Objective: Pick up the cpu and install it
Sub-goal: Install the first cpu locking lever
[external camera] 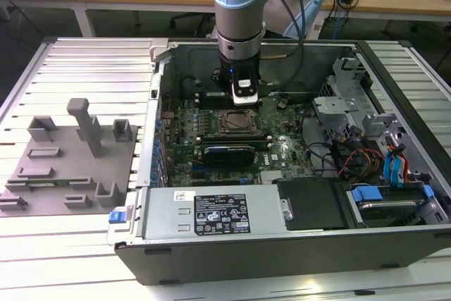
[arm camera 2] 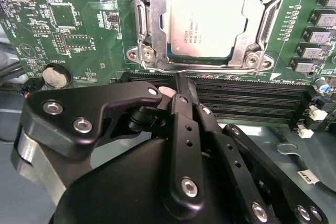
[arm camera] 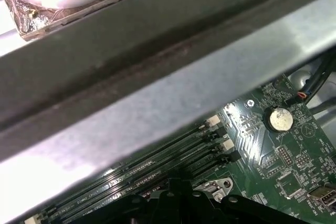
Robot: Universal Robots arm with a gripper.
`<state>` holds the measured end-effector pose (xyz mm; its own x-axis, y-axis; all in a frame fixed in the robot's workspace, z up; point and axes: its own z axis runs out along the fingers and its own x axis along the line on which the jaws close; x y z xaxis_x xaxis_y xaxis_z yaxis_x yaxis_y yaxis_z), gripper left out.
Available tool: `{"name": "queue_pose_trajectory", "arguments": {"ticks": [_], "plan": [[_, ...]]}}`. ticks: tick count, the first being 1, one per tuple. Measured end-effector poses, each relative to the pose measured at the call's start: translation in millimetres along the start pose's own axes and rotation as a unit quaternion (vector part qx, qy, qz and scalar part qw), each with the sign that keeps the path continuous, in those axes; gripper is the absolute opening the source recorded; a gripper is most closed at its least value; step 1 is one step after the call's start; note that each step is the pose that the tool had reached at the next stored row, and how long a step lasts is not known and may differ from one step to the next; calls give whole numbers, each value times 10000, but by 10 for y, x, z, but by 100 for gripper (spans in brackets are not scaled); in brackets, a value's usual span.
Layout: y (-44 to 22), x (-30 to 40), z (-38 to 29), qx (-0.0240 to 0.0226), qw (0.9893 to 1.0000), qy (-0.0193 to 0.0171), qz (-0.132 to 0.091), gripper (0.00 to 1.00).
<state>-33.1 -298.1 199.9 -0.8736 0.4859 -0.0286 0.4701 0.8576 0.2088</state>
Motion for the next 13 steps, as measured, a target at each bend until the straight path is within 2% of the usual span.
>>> {"name": "queue_pose_trajectory", "arguments": {"ticks": [13], "plan": [[-4, 0, 15, 34, 10000, -26, 36, 11]]}}
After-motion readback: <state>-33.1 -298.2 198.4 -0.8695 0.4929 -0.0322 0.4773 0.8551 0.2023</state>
